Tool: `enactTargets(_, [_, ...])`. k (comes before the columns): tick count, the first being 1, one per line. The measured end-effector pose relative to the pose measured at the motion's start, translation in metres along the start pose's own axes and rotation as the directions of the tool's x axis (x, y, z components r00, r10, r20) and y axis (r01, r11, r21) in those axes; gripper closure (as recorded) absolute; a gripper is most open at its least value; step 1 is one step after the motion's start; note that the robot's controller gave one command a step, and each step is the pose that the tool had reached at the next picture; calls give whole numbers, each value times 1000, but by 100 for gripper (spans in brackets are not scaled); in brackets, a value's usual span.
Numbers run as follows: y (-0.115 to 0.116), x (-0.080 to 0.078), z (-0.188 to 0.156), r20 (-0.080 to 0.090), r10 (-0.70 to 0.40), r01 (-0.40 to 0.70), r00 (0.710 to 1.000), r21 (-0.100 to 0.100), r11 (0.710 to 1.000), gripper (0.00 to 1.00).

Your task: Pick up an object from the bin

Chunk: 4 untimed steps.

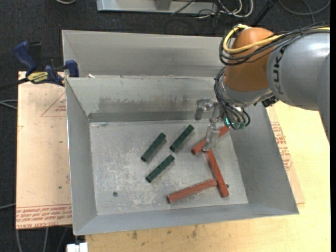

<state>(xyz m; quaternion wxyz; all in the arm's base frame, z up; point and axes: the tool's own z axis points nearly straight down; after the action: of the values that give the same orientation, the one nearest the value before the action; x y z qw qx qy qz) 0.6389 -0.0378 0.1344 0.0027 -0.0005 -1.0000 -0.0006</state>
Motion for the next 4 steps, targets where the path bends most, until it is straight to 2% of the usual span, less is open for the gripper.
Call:
enactTargets(1, [-46,-13,66,4,-348,348,938,3,938,0])
enactTargets(4, [-44,-16,65,10,-343,343,939,3,939,0])
